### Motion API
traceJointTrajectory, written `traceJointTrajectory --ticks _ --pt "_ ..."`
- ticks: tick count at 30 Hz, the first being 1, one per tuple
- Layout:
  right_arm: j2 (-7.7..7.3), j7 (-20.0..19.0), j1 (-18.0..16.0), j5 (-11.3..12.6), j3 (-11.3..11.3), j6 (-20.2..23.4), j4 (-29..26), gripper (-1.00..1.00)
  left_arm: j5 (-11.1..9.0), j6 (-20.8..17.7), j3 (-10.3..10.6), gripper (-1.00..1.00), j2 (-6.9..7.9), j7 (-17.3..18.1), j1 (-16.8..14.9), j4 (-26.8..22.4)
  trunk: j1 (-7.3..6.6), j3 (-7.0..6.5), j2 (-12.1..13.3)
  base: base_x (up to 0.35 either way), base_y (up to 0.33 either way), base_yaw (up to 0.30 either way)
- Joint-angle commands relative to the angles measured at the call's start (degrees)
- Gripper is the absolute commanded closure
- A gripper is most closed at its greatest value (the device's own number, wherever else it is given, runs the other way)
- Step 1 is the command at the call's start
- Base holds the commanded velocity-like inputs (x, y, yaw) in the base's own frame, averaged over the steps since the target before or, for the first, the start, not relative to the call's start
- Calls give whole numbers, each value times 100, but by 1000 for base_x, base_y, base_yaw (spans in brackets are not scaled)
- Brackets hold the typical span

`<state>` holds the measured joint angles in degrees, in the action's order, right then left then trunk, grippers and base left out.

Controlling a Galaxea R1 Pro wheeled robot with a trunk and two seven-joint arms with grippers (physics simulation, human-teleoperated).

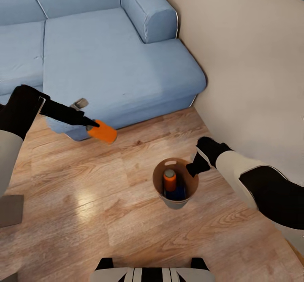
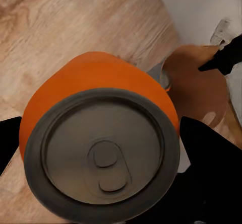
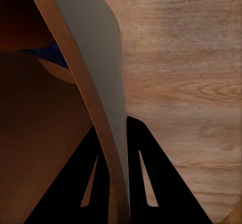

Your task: Put the three can of soda from the living room inside the tash can in the kitchen.

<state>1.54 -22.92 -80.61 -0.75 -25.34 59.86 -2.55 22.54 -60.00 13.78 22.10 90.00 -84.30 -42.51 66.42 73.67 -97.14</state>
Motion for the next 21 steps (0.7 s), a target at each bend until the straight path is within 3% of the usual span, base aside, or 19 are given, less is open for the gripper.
traceJointTrajectory --ticks 1,3,4,6,7,10,13,18,21 --pt "47 -27 23 64 36 14 -40 100 -16 0 69 100 -47 0 -65 -29 -23 -18 42 0 0 0" --pt "92 -24 37 62 33 14 -66 100 -31 0 123 100 -164 0 -114 -48 -66 -54 122 0 0 0" --pt "135 -22 47 60 32 14 -83 100 -40 0 221 100 -351 0 -145 -57 -88 -72 162 0 0 0" --pt "172 -21 53 57 31 14 -94 100 -43 0 393 100 -570 0 -165 -58 -132 -108 242 0 0 0" --pt "200 -21 56 54 31 14 -101 100 -40 0 622 100 -793 0 -178 -56 -154 -126 282 0 0 0" --pt "230 -22 65 55 35 14 -109 100 -34 0 1007 100 -1160 0 -192 -35 -198 -162 362 0 0 0" --pt "257 -21 69 56 37 14 -112 100 -22 0 1188 100 -1336 0 -197 8 -198 -162 362 0 0 0" --pt "278 -20 71 62 38 14 -113 100 0 0 1292 100 -1515 0 -178 21 -198 -162 362 0 0 0" --pt "279 -20 70 63 40 14 -113 100 22 0 1436 100 -1798 0 -162 28 -198 -162 362 0 0 0"
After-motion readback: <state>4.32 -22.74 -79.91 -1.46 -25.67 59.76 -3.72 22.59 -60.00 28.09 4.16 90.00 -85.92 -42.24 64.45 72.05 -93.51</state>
